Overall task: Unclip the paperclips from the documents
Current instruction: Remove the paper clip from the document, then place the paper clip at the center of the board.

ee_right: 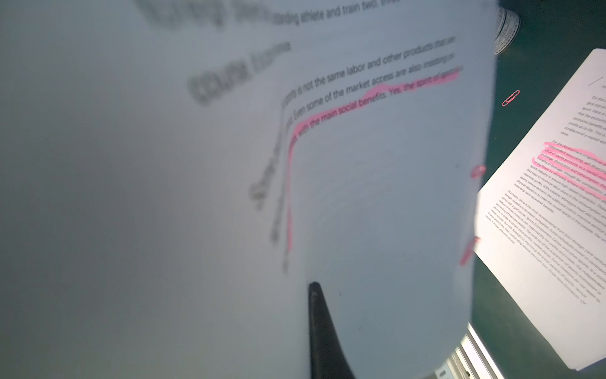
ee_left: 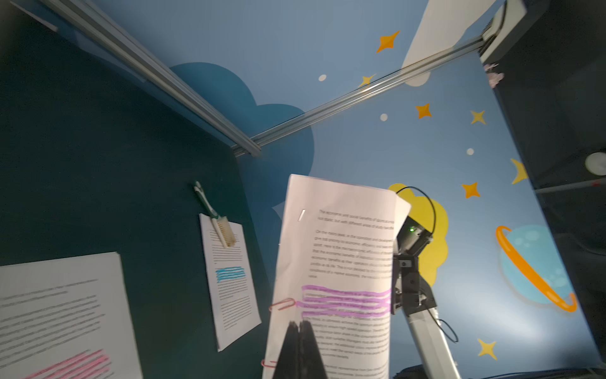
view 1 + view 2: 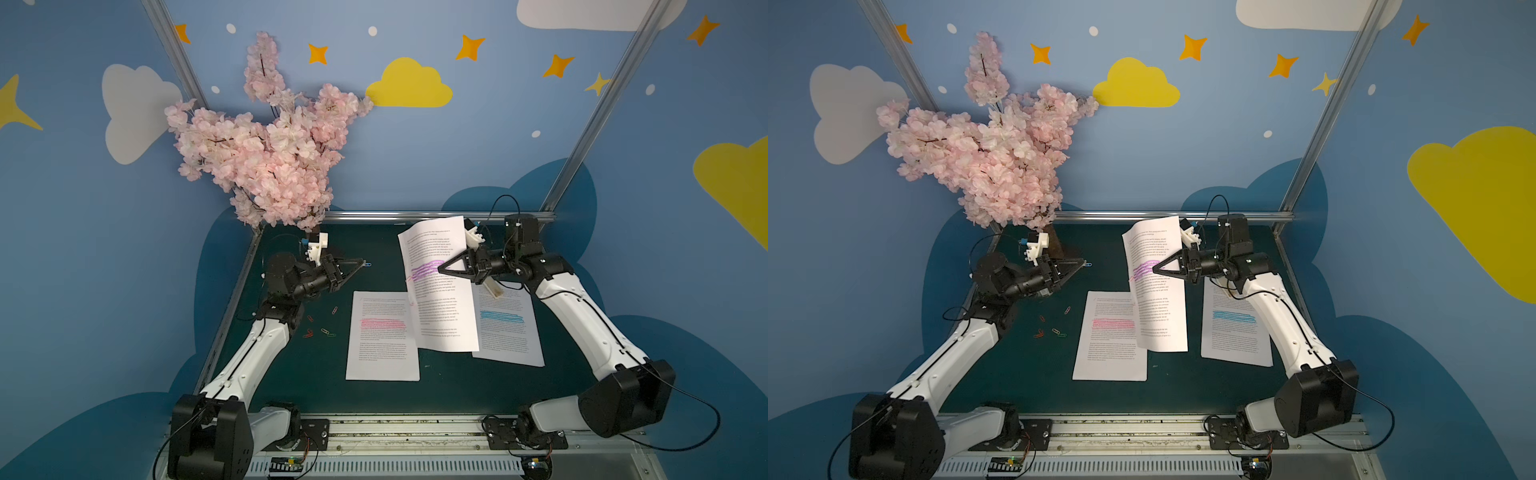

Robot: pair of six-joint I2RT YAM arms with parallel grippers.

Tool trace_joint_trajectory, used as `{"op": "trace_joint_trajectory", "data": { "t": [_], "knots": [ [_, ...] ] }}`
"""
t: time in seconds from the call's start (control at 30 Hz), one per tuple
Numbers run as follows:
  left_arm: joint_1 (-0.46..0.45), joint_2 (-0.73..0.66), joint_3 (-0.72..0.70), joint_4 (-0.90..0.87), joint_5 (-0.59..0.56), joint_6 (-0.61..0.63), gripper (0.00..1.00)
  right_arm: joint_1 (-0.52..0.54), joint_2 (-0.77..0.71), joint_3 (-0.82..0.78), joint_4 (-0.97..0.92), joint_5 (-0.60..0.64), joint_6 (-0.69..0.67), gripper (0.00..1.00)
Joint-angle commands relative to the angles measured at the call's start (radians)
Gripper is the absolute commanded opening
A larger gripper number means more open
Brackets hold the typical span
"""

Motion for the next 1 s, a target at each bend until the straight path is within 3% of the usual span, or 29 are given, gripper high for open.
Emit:
{"op": "trace_joint_trajectory", "data": {
  "t": [0.0, 0.07, 0.2, 0.37, 0.57, 0.87, 0.97],
  "knots": [
    [0.007, -0.058, -0.001, -0.384, -0.154, 0.235, 0.03, -0.004, -0.026, -0.024, -0.013, 0.011, -0.023, 0.00],
    [0.009, -0.084, -0.026, -0.531, -0.260, 0.324, 0.03, -0.004, -0.028, -0.038, -0.027, 0.018, -0.033, 0.00],
    [0.011, -0.096, -0.067, -0.697, -0.397, 0.389, 0.03, 0.000, -0.040, -0.069, -0.030, 0.037, -0.034, 0.00],
    [0.013, 0.005, -0.102, -0.807, -0.556, 0.436, 0.03, 0.007, -0.049, -0.091, -0.032, 0.052, -0.033, 0.00],
    [0.018, 0.149, -0.120, -0.702, -0.621, 0.413, 0.03, 0.029, -0.039, -0.096, -0.038, 0.055, -0.035, 0.00],
    [0.021, 0.222, -0.155, -0.530, -0.683, 0.396, 0.06, 0.101, -0.019, -0.081, -0.042, 0.088, -0.028, 0.00],
    [0.023, 0.225, -0.165, -0.488, -0.675, 0.393, 0.15, 0.123, -0.012, -0.074, -0.043, 0.099, -0.024, 0.00]
  ]
}}
